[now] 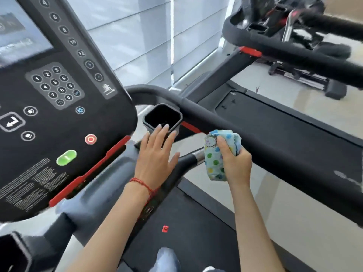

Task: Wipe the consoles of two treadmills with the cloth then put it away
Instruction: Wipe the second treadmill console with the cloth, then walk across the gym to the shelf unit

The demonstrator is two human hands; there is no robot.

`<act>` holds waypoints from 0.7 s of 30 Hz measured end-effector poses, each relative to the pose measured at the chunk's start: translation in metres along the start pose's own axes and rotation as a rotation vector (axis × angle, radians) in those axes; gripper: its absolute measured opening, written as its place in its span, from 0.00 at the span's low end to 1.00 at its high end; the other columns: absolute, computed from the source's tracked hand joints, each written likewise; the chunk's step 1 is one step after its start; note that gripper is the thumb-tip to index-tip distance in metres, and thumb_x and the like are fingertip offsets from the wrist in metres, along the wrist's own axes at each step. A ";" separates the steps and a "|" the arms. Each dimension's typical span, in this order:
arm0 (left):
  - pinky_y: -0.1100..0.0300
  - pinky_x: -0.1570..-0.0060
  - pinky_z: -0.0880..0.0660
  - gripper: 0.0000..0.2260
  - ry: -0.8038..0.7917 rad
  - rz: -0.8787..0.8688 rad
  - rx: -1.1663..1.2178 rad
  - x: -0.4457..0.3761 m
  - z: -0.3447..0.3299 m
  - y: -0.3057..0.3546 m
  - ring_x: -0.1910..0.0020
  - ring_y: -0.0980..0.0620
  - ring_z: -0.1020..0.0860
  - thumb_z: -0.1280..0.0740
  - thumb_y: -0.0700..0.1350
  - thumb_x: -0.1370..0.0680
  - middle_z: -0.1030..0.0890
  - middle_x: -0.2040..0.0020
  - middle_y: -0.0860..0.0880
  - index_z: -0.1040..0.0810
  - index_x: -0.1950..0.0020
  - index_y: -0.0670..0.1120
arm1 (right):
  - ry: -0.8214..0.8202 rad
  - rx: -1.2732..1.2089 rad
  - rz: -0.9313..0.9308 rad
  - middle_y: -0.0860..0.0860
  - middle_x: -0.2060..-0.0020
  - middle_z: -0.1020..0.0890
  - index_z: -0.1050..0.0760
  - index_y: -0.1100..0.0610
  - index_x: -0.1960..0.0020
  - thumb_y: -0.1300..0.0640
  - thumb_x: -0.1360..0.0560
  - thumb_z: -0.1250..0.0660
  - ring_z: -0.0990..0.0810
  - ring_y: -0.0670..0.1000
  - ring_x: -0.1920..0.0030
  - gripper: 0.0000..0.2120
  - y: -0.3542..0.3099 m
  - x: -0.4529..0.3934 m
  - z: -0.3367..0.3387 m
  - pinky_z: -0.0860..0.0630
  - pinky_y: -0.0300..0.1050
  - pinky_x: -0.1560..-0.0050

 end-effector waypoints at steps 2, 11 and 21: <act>0.44 0.36 0.36 0.22 -0.016 -0.045 0.017 -0.007 -0.009 0.030 0.35 0.41 0.32 0.42 0.51 0.25 0.25 0.37 0.39 0.25 0.36 0.39 | 0.032 -0.005 -0.007 0.47 0.63 0.20 0.24 0.54 0.57 0.48 0.28 0.30 0.21 0.43 0.62 0.09 0.009 -0.002 0.031 0.28 0.27 0.71; 0.43 0.39 0.30 0.21 -0.122 -0.266 0.108 -0.012 -0.059 0.194 0.39 0.39 0.25 0.42 0.51 0.24 0.22 0.40 0.39 0.23 0.39 0.38 | 0.215 0.018 -0.105 0.47 0.62 0.20 0.25 0.51 0.61 0.48 0.28 0.31 0.21 0.45 0.60 0.08 0.066 -0.001 0.195 0.27 0.34 0.68; 0.43 0.41 0.30 0.22 -0.306 -0.532 0.211 0.003 -0.113 0.353 0.41 0.39 0.23 0.44 0.52 0.24 0.21 0.42 0.40 0.22 0.41 0.39 | 0.501 -0.008 -0.306 0.48 0.64 0.19 0.25 0.54 0.62 0.46 0.28 0.32 0.20 0.46 0.62 0.12 0.142 0.033 0.347 0.26 0.40 0.65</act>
Point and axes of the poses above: each hand's wrist, its own x-axis away from the middle knuckle, its own z-axis out of the back of the hand, y = z × x, the point moved 7 cm from there along -x, towards the middle knuckle
